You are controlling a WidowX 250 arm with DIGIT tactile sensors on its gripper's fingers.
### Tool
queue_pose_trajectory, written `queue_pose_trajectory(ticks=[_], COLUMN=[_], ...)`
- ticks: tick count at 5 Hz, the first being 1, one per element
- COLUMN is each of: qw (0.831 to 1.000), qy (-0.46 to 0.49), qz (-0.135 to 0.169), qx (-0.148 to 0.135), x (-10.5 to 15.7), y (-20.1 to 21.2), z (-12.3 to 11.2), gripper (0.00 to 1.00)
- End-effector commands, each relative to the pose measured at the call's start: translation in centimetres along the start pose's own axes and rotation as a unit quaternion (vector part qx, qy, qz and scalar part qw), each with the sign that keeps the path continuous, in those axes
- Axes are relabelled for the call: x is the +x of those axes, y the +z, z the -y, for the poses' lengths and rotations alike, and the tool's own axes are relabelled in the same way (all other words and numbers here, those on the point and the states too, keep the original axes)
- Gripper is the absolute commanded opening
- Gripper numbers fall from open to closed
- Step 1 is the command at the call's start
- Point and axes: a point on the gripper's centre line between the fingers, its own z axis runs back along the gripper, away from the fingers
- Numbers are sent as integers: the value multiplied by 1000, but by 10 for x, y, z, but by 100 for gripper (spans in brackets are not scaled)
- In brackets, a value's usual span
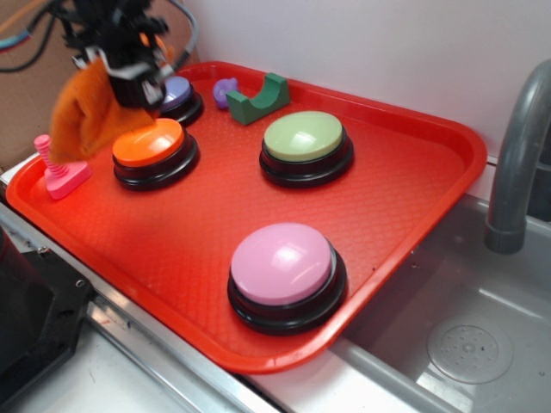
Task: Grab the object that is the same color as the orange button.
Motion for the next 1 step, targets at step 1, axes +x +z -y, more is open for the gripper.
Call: queue_pose_trajectory(ticks=[1], qw=[997], qy=[-3], qz=[65], qx=[-43], x=[-3], y=[37], z=[-25], gripper=[0])
